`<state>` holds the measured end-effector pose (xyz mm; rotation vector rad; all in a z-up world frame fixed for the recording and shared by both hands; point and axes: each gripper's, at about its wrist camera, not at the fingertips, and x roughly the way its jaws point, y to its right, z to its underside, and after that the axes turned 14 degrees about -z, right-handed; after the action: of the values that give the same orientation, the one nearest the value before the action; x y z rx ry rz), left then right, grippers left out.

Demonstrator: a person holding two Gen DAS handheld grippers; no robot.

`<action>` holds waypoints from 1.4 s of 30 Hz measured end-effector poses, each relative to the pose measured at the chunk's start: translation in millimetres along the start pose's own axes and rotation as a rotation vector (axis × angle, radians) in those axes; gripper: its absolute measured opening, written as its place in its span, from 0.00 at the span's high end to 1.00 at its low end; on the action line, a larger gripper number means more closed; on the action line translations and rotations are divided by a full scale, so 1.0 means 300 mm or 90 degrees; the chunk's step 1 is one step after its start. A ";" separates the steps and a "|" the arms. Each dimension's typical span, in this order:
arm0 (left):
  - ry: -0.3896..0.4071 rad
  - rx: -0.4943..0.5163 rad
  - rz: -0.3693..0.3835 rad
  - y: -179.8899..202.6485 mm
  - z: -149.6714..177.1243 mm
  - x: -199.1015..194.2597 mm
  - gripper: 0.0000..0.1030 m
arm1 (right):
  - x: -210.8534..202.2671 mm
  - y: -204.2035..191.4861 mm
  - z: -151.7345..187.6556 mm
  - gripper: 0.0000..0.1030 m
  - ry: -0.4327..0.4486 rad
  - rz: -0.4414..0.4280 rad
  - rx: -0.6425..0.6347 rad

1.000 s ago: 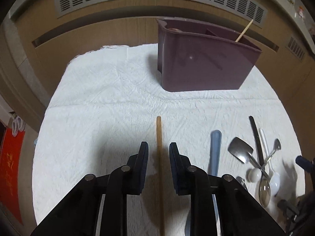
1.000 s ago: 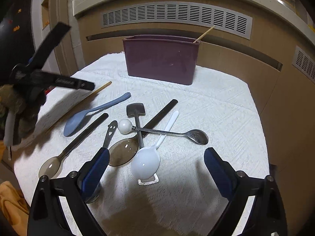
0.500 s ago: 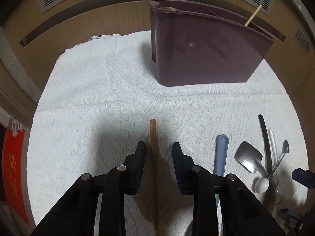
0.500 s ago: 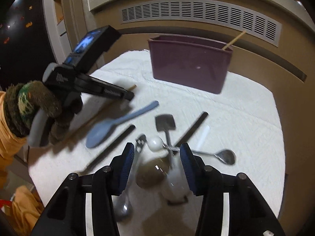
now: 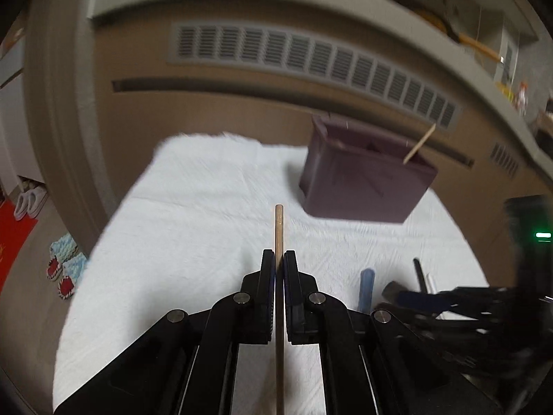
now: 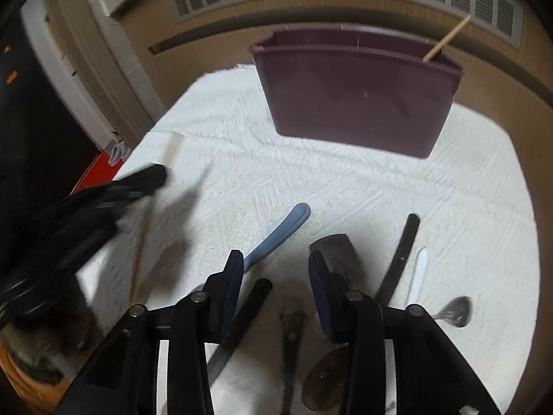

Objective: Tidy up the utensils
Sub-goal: 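Grasp the blue plastic paddle with the right tool while the left tool lifts the chopstick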

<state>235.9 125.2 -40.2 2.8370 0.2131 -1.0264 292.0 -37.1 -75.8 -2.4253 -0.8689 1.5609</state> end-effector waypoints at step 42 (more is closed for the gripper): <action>0.072 -0.047 0.032 -0.083 0.018 -0.281 0.95 | 0.116 -0.070 -0.050 0.77 -0.018 0.029 -0.184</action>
<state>164.2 141.1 8.4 2.8211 0.1839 -0.8318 307.1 1.7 -88.2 -2.6386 -1.1222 1.5865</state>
